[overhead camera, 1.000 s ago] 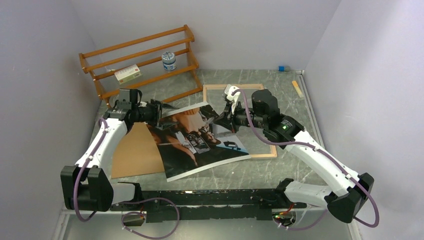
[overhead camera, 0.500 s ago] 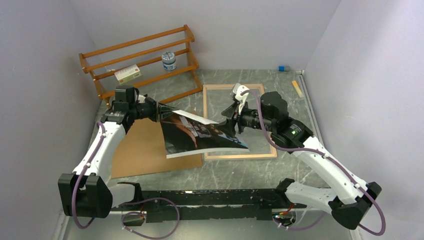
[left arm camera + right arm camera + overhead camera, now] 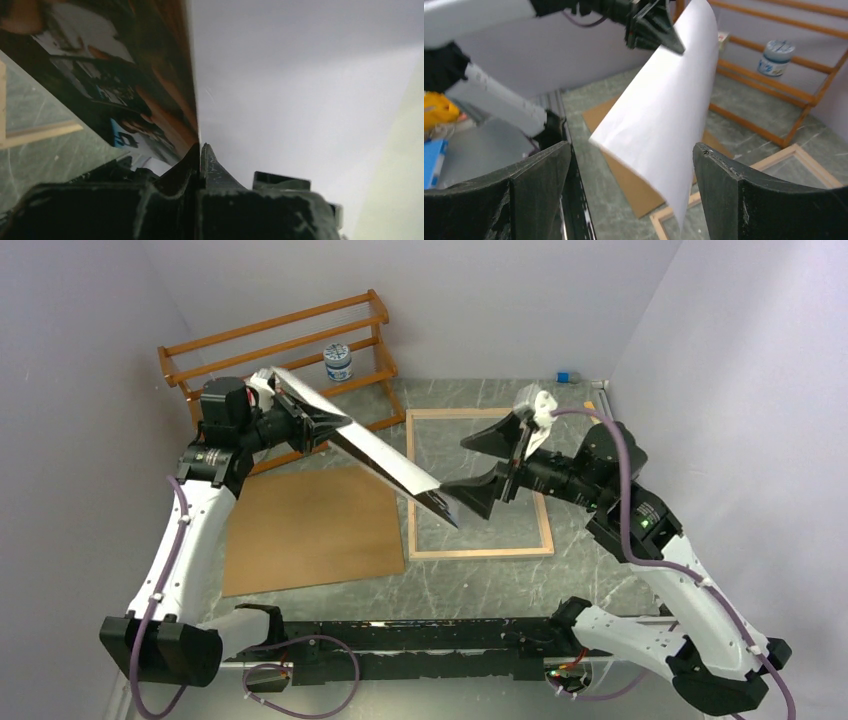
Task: Put the photo into the frame
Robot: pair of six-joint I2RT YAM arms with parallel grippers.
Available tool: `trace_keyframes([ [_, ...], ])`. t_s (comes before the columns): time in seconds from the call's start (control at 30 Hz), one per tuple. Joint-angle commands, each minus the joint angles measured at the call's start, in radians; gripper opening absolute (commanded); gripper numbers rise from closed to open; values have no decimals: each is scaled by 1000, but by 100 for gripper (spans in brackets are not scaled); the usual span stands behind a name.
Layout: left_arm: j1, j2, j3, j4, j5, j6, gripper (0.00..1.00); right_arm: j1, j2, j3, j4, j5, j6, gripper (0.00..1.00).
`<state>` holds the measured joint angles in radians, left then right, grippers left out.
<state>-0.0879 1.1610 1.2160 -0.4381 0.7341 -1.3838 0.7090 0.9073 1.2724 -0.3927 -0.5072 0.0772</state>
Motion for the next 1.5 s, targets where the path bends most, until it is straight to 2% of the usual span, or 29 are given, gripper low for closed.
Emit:
trace_keyframes([
  [0.0,-67,-19,125,13,-33,166,3,2,37,86,53,186,136,95],
  [0.13,-178,15,210,-1,-72,269,2,-6,49,79,81,389,196,94],
  [0.23,-246,75,247,33,-30,305,3,-36,77,97,28,582,246,94],
  [0.3,-290,123,275,62,11,316,2,-96,108,122,-45,656,301,93],
  [0.43,-371,257,381,84,70,367,3,-364,152,145,-209,603,500,85],
  [0.5,-396,342,441,137,106,357,3,-485,142,118,-250,576,549,84],
  [0.63,-445,537,605,229,207,328,3,-624,116,65,-265,512,586,82],
  [0.77,-450,664,721,174,241,374,3,-656,100,44,-289,526,573,81],
  [0.83,-448,684,718,177,262,382,3,-663,90,34,-302,554,566,81],
  [0.9,-424,697,675,170,273,372,3,-668,78,18,-306,579,562,81],
  [1.03,-352,695,449,256,319,327,2,-673,64,-22,-303,591,564,81],
  [1.17,-298,758,390,109,284,488,3,-676,62,-48,-296,593,569,81],
  [1.33,-282,945,502,-125,181,686,2,-677,62,-72,-291,591,581,80],
  [1.47,-282,1053,566,-144,155,710,3,-677,56,-91,-290,587,590,78],
])
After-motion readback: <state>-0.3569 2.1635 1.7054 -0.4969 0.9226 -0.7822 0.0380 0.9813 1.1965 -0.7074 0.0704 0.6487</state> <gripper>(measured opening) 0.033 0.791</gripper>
